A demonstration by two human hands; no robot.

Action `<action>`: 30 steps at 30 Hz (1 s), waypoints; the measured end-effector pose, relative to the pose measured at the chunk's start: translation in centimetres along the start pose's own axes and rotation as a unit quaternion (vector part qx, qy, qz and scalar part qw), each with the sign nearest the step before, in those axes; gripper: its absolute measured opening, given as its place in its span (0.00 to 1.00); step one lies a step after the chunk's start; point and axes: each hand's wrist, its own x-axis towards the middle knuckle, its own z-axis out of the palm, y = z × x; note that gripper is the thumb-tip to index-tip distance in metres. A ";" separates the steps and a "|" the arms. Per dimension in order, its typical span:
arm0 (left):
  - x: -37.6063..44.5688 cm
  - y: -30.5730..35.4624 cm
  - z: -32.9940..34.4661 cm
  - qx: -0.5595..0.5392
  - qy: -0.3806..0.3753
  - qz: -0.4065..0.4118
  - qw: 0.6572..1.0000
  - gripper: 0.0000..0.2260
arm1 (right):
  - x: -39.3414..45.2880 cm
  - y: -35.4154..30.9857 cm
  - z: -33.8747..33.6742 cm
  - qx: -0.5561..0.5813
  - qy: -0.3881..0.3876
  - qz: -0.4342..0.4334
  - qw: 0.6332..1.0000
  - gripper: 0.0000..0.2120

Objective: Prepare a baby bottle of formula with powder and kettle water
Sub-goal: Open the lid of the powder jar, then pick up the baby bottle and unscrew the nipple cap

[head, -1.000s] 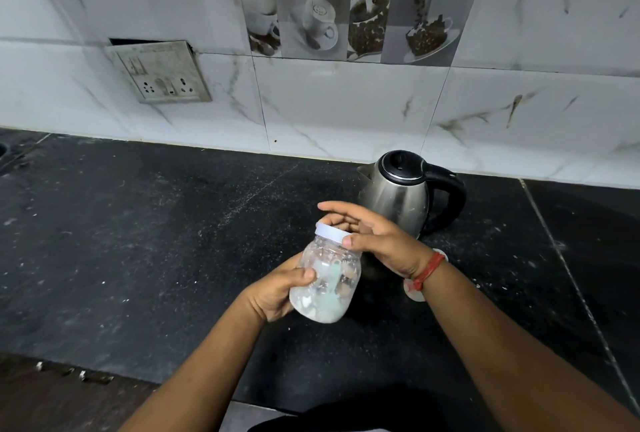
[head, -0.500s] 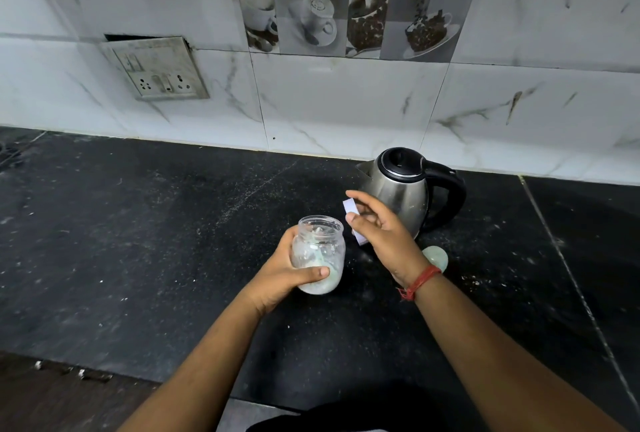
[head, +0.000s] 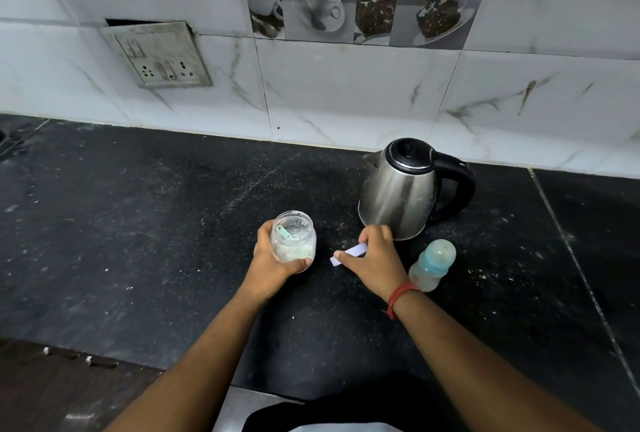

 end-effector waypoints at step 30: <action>-0.7 4.6 -0.4 0.110 0.052 0.222 0.967 0.37 | -0.7 -0.3 -0.5 -0.080 0.074 -0.167 0.980 0.20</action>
